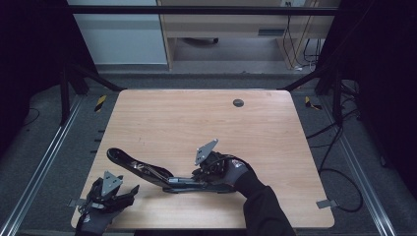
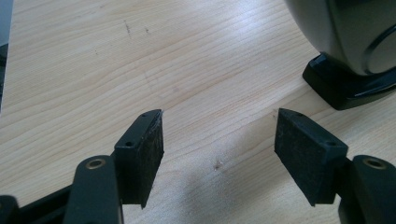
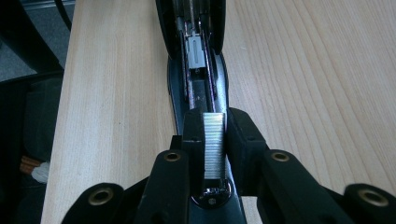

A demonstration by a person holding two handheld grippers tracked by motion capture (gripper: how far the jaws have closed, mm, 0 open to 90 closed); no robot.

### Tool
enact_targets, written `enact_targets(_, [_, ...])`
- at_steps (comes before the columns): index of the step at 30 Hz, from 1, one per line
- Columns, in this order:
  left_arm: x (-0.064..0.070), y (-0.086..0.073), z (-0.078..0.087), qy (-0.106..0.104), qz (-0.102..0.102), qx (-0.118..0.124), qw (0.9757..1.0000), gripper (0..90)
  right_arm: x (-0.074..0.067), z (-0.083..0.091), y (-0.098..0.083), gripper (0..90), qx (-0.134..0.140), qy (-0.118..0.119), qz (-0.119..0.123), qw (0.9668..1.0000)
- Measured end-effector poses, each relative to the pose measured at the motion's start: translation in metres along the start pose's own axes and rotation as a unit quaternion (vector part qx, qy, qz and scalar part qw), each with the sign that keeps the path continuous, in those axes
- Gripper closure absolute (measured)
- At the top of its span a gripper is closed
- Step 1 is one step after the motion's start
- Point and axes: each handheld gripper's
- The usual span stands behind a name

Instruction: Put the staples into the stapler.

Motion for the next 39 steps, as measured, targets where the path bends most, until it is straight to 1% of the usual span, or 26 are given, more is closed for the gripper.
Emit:
enact_targets(17, [0.0001, -0.0001, -0.0001, 0.000, -0.001, -0.001, 1.0000, 32.2, -0.0006, -0.0016, -0.0003, 78.1, 0.001, 0.008, 0.005, 1.0000])
enact_targets(26, [0.0001, -0.0001, -0.0004, 0.000, -0.001, -0.001, 1.0000, 32.2, -0.0007, -0.0024, -0.0003, 78.1, -0.003, 0.008, 0.006, 1.0000])
enact_targets(32, [0.0000, -0.0001, -0.0004, 0.000, -0.001, -0.002, 1.0000, 32.2, -0.0003, -0.0038, -0.0007, 78.1, -0.004, 0.011, 0.012, 0.9999])
enact_targets(39, [0.0001, -0.0001, -0.0004, 0.000, -0.001, -0.002, 1.0000, 32.1, -0.0006, -0.0044, -0.0007, 78.2, -0.003, 0.011, 0.010, 0.9999])
Point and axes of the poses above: each handheld gripper's, and its own axes: z roughly backward along the jaws, y roughly out of its top, x roughly to its right, and after that the axes turned 6 degrees about z, right-handed
